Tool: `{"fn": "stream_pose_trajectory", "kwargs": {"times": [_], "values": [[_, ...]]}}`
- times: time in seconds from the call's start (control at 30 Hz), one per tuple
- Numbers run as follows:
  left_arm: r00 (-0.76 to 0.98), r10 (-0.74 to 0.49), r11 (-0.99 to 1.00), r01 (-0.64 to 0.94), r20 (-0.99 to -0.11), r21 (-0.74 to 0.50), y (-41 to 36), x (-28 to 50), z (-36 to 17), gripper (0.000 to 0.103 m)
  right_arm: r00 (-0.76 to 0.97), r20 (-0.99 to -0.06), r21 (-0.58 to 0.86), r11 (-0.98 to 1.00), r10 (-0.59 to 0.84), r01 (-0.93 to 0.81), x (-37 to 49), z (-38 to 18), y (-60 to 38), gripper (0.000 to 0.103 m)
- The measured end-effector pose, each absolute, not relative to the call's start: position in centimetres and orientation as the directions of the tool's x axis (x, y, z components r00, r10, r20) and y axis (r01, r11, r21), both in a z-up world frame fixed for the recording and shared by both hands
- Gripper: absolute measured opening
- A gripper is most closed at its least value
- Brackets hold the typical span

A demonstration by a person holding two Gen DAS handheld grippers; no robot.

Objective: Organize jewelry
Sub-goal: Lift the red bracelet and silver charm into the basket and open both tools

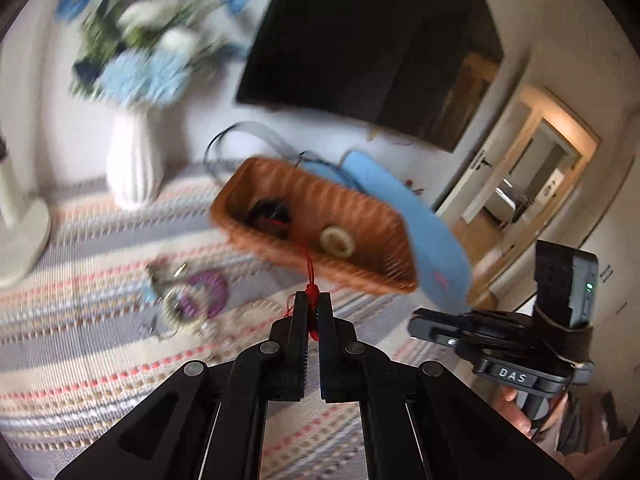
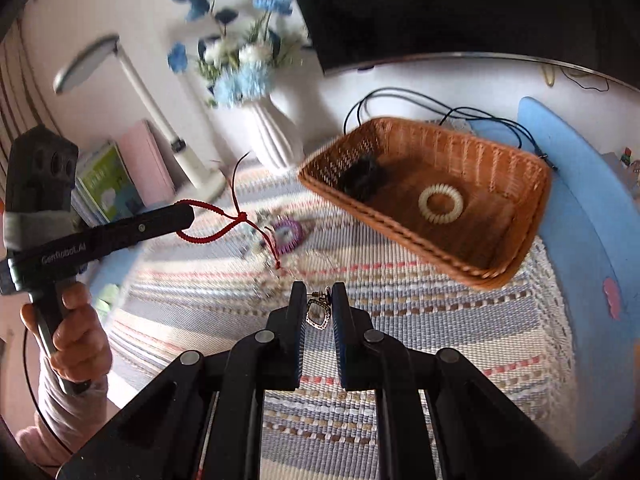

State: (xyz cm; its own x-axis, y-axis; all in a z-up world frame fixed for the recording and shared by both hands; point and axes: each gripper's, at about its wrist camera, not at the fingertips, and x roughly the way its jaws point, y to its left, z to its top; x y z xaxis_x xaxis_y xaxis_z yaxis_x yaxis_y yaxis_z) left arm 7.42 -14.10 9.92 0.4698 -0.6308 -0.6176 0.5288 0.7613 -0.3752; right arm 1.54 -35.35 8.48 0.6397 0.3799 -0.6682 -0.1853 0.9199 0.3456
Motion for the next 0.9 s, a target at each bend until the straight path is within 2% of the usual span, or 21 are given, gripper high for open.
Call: {"fn": "stream_pose_trajectory", "kwargs": {"times": [0.23, 0.4, 0.6, 0.73, 0.9], "values": [[0.443, -0.664, 0.718, 0.602, -0.602, -0.350, -19.0, 9.4, 14.0, 0.004, 0.673, -0.622, 0.445, 0.888, 0.399, -0.115, 3.7, 11.4, -40.4, 0.014], [0.390, -0.703, 0.672, 0.639, -0.594, -0.375, -23.1, 13.4, 14.5, 0.004, 0.674, -0.669, 0.420, 0.907, 0.313, -0.005, 7.6, 10.6, -43.6, 0.014], [0.285, -0.732, 0.624, 0.646, -0.619, -0.441, -28.2, 19.5, 10.0, 0.004, 0.624, -0.761, 0.283, 0.956, 0.175, 0.078, 12.4, 6.5, -44.5, 0.014], [0.228, -0.685, 0.652, 0.616, -0.692, -0.443, -30.4, 22.1, 5.0, 0.004, 0.588, -0.795, 0.237, 0.968, 0.149, 0.076, 14.1, 4.3, -44.5, 0.014], [0.200, -0.651, 0.672, 0.599, -0.732, -0.435, -30.6, 22.8, 2.0, 0.004, 0.575, -0.806, 0.225, 0.971, 0.141, 0.077, 15.0, 3.1, -44.3, 0.014]]}}
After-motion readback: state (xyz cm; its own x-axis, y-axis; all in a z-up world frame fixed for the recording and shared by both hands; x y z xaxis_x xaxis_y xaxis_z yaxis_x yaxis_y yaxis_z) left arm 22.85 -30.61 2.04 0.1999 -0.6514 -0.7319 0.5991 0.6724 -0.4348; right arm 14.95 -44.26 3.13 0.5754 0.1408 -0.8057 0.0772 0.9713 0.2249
